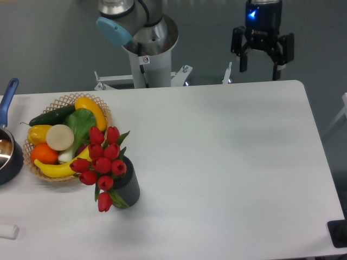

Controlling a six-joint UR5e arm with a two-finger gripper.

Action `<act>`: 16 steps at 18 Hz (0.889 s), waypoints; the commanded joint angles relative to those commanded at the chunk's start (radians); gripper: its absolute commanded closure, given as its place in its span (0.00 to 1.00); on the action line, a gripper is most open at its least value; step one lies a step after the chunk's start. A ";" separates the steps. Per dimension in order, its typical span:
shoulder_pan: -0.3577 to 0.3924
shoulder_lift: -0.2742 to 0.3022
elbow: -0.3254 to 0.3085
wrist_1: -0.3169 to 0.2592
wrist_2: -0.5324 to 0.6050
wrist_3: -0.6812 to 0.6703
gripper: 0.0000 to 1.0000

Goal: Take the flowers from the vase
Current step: 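Move the open gripper down toward the red tulips in the black vase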

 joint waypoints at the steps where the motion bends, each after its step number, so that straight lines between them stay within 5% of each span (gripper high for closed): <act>1: -0.002 0.000 0.000 0.000 0.000 -0.006 0.00; 7: -0.005 0.000 -0.006 0.000 -0.038 -0.089 0.00; 16: -0.015 0.002 -0.048 0.006 -0.198 -0.425 0.00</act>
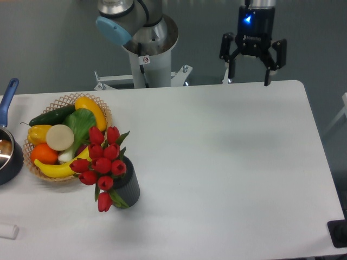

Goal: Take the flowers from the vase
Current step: 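Move the open gripper down toward the red tulips in the black vase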

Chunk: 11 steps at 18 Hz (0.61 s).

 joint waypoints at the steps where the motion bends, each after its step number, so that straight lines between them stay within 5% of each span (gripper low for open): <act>1: -0.005 -0.002 -0.005 0.000 -0.026 -0.022 0.00; 6: -0.044 -0.005 -0.041 0.000 -0.075 -0.033 0.00; 11: -0.107 -0.028 -0.075 0.072 -0.146 -0.034 0.00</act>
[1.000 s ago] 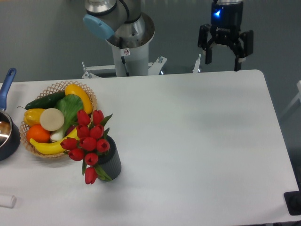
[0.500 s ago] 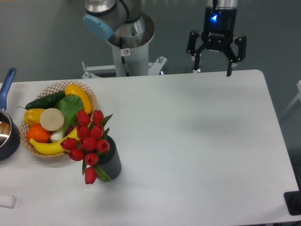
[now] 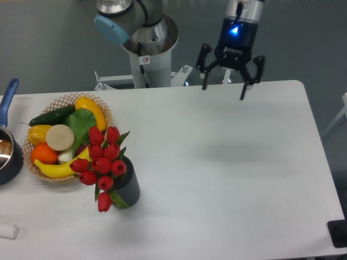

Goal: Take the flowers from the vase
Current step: 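Move the open gripper down toward the red tulips in the black vase, then lower the gripper around the tulip stems above the vase rim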

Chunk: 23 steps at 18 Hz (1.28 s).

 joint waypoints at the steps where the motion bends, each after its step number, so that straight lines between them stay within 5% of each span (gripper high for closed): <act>1: -0.029 -0.014 0.000 0.024 0.000 0.000 0.00; 9: -0.193 -0.123 0.017 0.225 0.008 -0.188 0.00; 23: -0.350 -0.236 0.047 0.239 0.009 -0.193 0.00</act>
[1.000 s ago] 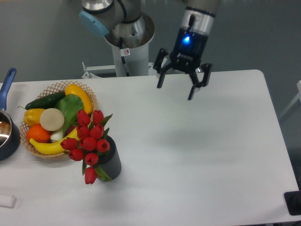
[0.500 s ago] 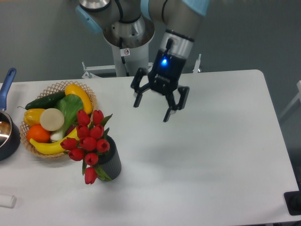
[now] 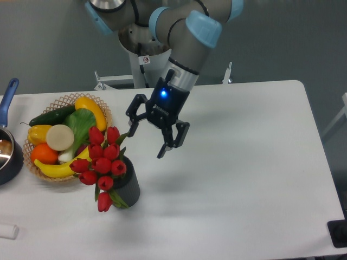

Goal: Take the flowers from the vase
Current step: 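Lower the gripper around the tulip stems above the vase rim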

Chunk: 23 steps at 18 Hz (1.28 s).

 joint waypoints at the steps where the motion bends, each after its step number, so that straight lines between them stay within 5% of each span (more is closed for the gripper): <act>1: -0.012 -0.009 0.006 0.000 0.002 0.002 0.00; 14: -0.089 -0.120 0.080 -0.002 0.015 0.012 0.00; 21: -0.112 -0.127 0.094 -0.002 0.021 0.005 0.00; 23: -0.112 -0.126 0.094 -0.002 0.021 -0.005 0.21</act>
